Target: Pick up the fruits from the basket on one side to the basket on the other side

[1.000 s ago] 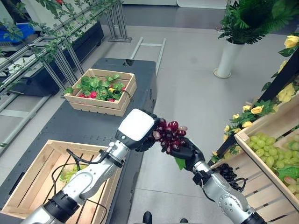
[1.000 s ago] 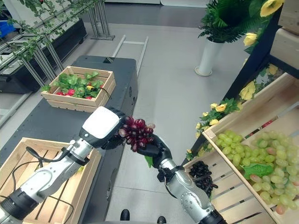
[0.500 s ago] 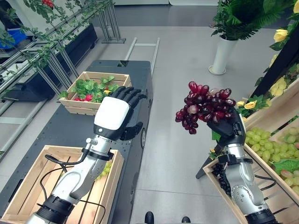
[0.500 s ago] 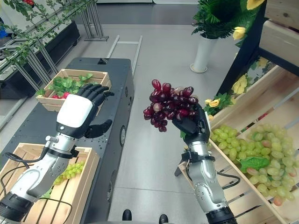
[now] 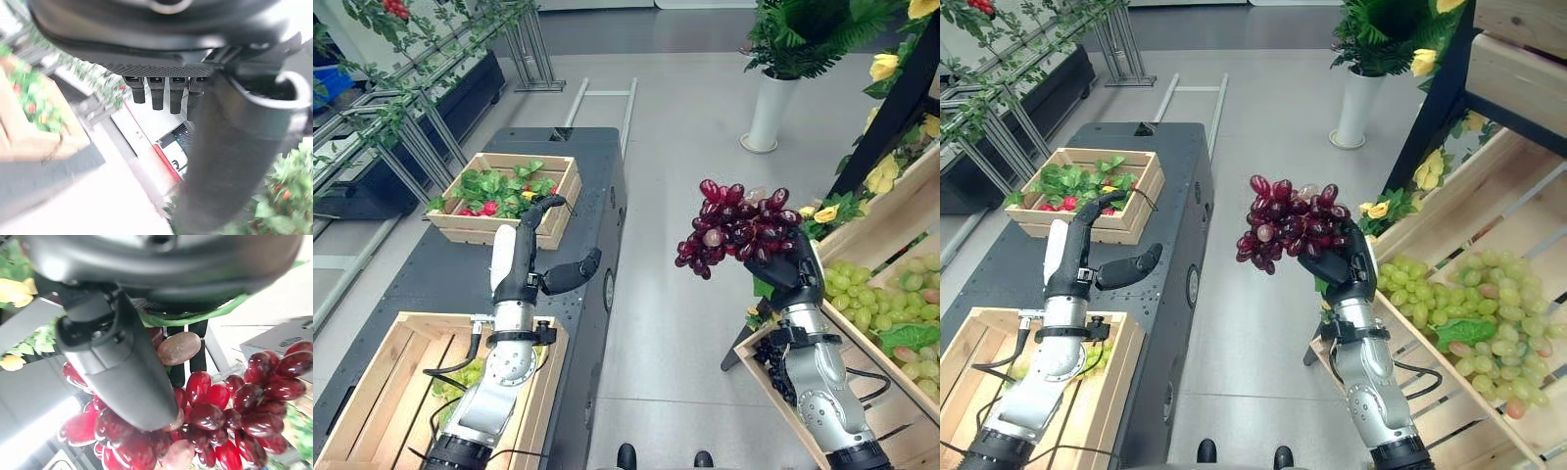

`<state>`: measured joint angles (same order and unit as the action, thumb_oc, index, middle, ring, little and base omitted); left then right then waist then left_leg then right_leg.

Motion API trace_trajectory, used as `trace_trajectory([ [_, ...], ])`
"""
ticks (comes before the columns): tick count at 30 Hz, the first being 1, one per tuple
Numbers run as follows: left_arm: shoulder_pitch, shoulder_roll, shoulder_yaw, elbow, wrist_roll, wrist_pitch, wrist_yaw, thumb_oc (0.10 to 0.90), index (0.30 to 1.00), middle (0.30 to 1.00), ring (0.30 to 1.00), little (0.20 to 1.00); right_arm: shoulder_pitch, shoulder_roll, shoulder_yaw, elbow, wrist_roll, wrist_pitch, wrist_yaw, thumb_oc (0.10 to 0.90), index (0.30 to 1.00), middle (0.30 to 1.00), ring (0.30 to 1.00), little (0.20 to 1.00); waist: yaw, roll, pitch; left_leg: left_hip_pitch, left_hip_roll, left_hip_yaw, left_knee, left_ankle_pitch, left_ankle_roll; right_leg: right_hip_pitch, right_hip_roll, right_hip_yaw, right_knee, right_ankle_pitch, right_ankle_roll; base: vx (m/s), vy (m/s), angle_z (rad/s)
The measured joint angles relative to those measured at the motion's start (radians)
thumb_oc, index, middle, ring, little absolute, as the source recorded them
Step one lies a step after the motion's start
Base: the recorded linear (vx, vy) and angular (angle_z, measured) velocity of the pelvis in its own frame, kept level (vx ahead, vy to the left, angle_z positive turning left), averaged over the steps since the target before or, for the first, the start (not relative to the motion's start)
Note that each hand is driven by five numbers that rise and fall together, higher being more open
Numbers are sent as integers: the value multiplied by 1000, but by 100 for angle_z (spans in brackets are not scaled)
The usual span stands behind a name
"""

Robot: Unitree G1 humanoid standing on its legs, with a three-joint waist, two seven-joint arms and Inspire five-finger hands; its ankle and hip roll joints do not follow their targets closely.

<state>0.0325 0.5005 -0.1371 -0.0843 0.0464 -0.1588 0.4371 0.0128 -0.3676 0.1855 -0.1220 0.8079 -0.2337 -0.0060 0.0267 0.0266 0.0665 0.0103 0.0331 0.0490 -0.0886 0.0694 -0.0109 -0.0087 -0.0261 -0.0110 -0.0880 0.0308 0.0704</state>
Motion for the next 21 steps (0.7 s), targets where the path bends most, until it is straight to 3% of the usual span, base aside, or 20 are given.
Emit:
trace_trajectory([
  [3,5,-48,0,1,-93,-19,-8,800,900,900,900,900,23,5,33,6,45,45,67,400,300,300,300,300,7,-11,3,28,-6,-57,0,-20,0,3,-5,57,0,14,13,20,105,-64],
  [7,4,-56,-4,1,-194,-87,-57,800,900,900,900,900,63,20,55,57,67,78,137,400,300,300,300,300,-18,-46,2,39,-15,-34,-1,-27,10,3,-24,54,-1,23,26,18,134,-26],
  [17,4,-56,-25,1,-386,-116,-172,800,900,900,900,900,83,28,96,197,66,119,190,400,300,300,300,300,-16,-54,6,49,-31,1,-1,-33,23,-2,-35,56,3,31,36,2,180,-8],
  [21,4,-55,-50,1,-447,-121,-222,800,900,900,900,900,87,33,101,219,65,122,227,400,300,300,300,300,-22,-67,40,70,-36,49,-1,-39,32,-8,-45,50,8,50,41,-52,81,-37],
])
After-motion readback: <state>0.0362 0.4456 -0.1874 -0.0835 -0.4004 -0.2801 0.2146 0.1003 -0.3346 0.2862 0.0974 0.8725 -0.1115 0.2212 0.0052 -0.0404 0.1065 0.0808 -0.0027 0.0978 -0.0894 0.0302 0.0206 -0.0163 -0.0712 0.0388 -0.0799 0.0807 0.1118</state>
